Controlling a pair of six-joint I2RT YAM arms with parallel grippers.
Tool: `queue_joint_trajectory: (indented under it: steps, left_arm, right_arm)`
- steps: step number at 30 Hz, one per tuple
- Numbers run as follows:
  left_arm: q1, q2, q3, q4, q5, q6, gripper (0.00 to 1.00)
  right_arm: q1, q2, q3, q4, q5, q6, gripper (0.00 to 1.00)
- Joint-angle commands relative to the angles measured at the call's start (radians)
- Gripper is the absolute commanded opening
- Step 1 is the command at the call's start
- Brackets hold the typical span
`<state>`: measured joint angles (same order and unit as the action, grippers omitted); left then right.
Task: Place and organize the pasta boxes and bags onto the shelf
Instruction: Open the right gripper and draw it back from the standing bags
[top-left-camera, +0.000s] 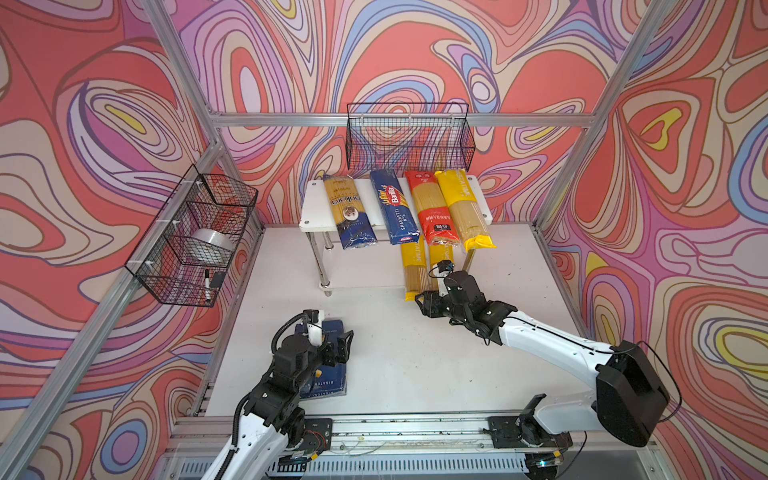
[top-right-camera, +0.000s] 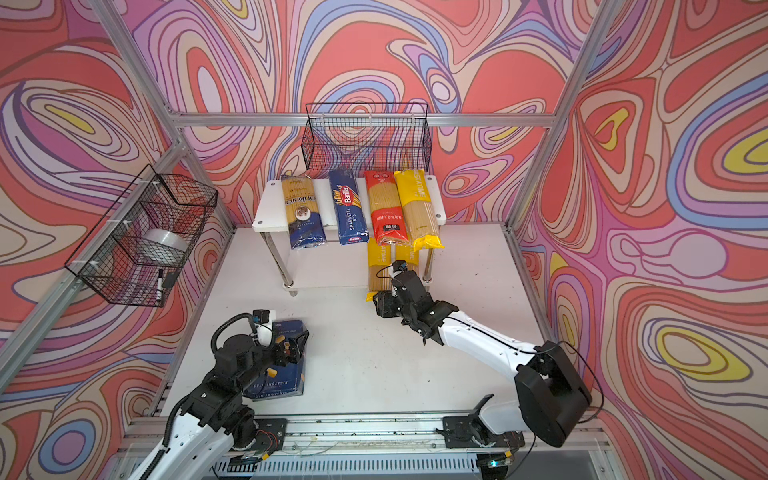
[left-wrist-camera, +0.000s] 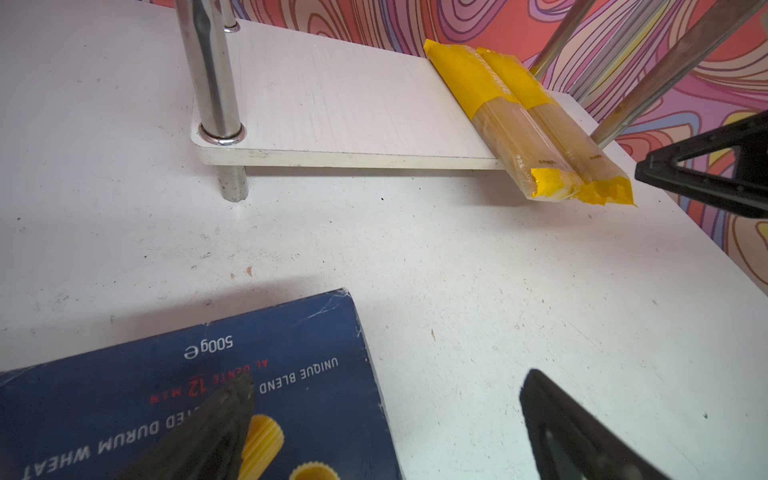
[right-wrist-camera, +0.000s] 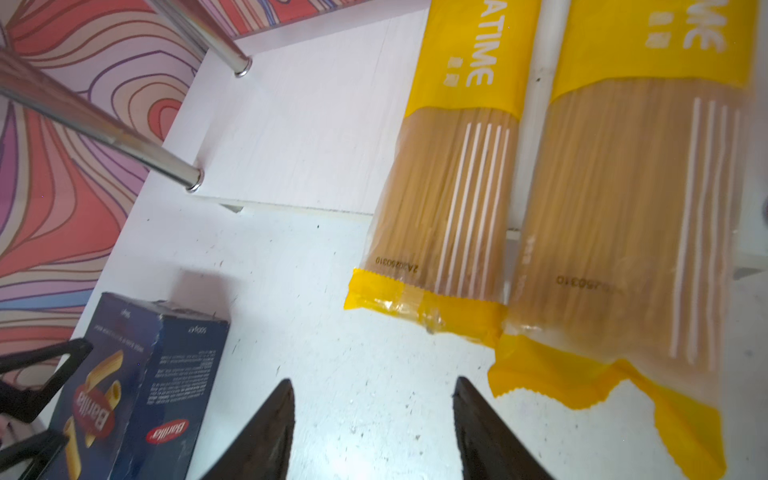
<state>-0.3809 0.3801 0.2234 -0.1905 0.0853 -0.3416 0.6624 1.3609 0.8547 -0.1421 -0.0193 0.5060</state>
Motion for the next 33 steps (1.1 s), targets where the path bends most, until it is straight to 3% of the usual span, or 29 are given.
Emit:
queue_joint_trajectory:
  steps: [1, 18, 33]
  left_arm:
    - [-0.004, -0.005, -0.009, 0.002, -0.006, 0.001, 1.00]
    - [-0.003, 0.008, -0.006, 0.005, -0.010, 0.000, 1.00]
    - [-0.003, 0.015, -0.006, 0.008, -0.008, 0.000, 1.00]
  right_arm:
    - [0.005, -0.005, -0.024, 0.011, -0.071, -0.007, 0.62]
    - [0.010, 0.222, 0.043, 0.171, -0.193, 0.035, 0.63]
    - [0.011, 0.379, 0.170, 0.186, -0.151, 0.015, 0.66]
